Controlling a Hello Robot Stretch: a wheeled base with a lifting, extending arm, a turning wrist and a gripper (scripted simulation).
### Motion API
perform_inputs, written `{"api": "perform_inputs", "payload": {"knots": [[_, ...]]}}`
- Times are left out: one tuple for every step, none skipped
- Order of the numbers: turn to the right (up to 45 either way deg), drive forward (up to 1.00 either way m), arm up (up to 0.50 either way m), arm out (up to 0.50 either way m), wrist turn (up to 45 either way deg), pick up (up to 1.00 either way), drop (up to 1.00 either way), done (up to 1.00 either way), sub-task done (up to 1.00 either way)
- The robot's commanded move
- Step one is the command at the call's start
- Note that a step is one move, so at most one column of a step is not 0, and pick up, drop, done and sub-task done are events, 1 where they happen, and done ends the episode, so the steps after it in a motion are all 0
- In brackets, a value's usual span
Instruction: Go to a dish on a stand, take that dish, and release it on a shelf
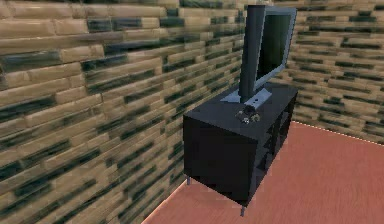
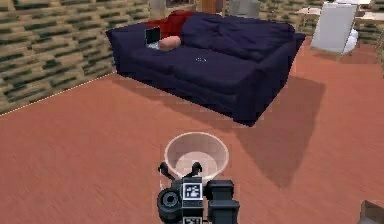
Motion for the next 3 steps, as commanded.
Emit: {"api": "perform_inputs", "payload": {"knots": [[-45.0, 0.0, 0.0, 0.0, 0.0, 0.0, 0.0, 0.0, 0.0], [-45.0, 0.0, 0.0, 0.0, 0.0, 0.0, 0.0, 0.0, 0.0], [-27.0, 0.0, 0.0, 0.0, 0.0, 0.0, 0.0, 0.0, 0.0]]}}
